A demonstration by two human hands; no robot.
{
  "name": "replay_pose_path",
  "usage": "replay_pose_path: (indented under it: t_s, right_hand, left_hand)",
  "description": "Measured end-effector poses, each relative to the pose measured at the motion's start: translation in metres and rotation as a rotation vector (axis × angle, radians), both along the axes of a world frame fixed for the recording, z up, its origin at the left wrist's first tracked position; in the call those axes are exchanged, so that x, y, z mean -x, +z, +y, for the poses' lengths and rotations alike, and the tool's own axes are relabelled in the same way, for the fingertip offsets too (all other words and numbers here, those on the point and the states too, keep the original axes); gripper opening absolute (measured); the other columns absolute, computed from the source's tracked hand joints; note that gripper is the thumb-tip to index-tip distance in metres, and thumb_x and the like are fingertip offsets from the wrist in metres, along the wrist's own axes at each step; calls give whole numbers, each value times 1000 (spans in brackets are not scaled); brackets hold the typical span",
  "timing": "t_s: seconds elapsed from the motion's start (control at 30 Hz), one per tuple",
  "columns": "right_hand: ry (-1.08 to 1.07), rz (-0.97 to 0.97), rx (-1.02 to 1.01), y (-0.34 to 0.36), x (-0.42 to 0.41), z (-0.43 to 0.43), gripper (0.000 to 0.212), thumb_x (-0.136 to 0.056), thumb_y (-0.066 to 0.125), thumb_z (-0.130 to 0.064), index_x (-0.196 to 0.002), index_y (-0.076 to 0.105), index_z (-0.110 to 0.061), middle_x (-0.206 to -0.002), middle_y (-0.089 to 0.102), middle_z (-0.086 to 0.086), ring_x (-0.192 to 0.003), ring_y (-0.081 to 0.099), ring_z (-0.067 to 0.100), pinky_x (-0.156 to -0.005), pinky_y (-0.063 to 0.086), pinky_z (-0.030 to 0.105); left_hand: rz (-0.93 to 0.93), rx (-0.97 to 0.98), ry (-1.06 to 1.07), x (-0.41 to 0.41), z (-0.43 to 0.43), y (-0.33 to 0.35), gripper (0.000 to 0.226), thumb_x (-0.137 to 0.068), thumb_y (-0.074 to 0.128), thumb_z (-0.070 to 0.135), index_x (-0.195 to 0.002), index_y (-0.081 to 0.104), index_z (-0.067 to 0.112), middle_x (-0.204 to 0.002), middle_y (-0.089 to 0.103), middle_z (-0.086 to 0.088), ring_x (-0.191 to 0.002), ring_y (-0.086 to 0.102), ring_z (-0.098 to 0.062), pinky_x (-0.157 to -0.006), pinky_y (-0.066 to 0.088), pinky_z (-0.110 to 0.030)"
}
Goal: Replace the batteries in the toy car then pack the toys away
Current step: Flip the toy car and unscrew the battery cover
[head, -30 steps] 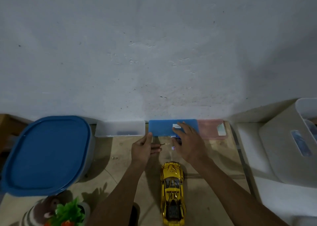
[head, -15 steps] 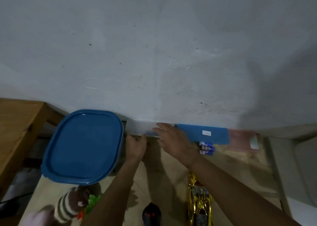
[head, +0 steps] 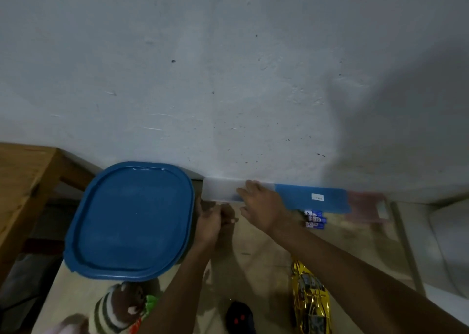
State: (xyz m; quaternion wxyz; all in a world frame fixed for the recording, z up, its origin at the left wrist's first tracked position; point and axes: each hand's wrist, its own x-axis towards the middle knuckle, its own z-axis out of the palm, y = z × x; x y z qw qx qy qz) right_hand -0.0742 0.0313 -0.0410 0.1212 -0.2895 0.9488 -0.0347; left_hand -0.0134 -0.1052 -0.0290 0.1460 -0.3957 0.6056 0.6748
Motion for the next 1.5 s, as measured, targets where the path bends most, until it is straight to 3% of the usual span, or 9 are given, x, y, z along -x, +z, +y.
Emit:
replay_pose_path:
  t_s: [0.13, 0.47, 0.67, 0.77, 0.9, 1.03, 1.2, 1.33, 1.5]
  right_hand:
    - [35, 47, -91, -4, 2, -15, 38, -93, 55, -21, -127, 47, -7, -118, 56, 23, -105, 58, 33, -77, 54, 39]
    - [107, 4, -163, 15, 15, -31, 36, -92, 54, -22, -124, 48, -7, -110, 63, 16, -99, 60, 28, -85, 49, 37]
    - [29, 47, -55, 30, 27, -16, 34, -87, 55, -31, -113, 64, -11, -96, 70, 12, -84, 66, 30, -68, 47, 32]
    - [-15, 245, 145, 31, 28, -4, 21, -82, 65, -24, -98, 75, -14, -89, 73, 7, -77, 67, 26, -61, 52, 31]
    - [-21, 480, 232, 24, 20, -2, 7, -72, 78, -13, -71, 73, -19, -70, 64, -1, -63, 60, 17, -50, 43, 25]
    - [-288, 285, 425, 16, 15, -8, 4, -80, 74, -12, -81, 71, -15, -76, 67, 0, -66, 64, 17, -51, 45, 23]
    - [-385, 223, 548, 10, -3, -7, 9, -88, 66, -17, -96, 66, -13, -95, 67, 1, -79, 63, 17, -60, 54, 33]
    - [-319, 134, 388, 3, -12, 0, 11, -88, 65, -26, -97, 68, -20, -98, 67, -6, -91, 62, 15, -68, 54, 34]
    - [-340, -314, 152, 6, 8, -3, 34, -92, 60, -39, -122, 65, -23, -123, 67, -2, -110, 61, 17, -93, 51, 32]
  left_hand:
    - [13, -16, -32, -4, -4, -9, 21, -101, 43, 12, -91, 62, 12, -85, 71, -17, -91, 69, -36, -83, 54, -42]
    - [34, -41, -22, 0, -6, -6, 24, -99, 46, 6, -83, 58, 20, -81, 69, -13, -95, 67, -43, -96, 51, -55]
    - [54, -56, 37, -2, 0, -5, 40, -103, 38, 45, -82, 61, 19, -84, 74, -15, -90, 70, -32, -90, 52, -42]
    - [51, -28, 32, -5, 2, -6, 36, -103, 34, 49, -85, 56, 26, -77, 72, -7, -81, 66, -18, -86, 41, -33]
    - [68, 8, 31, -9, 5, 4, 28, -106, 33, 39, -78, 33, 38, -96, 71, -15, -103, 62, -27, -95, 36, -35]
    - [46, -11, 43, -9, 3, -1, 29, -106, 36, 33, -77, 40, 35, -90, 71, -10, -107, 64, -33, -106, 41, -45]
    - [32, -40, -3, -8, 1, -24, 43, -104, 35, 41, -94, 67, 14, -89, 75, -8, -100, 67, -25, -85, 44, -34]
    - [40, -52, 16, -6, -1, -33, 41, -104, 36, 42, -102, 62, 11, -85, 76, -10, -91, 70, -24, -99, 48, -44]
    - [8, -107, 77, -1, -3, -42, 58, -104, 32, 46, -121, 60, -2, -91, 74, -19, -62, 70, -11, -72, 57, -27]
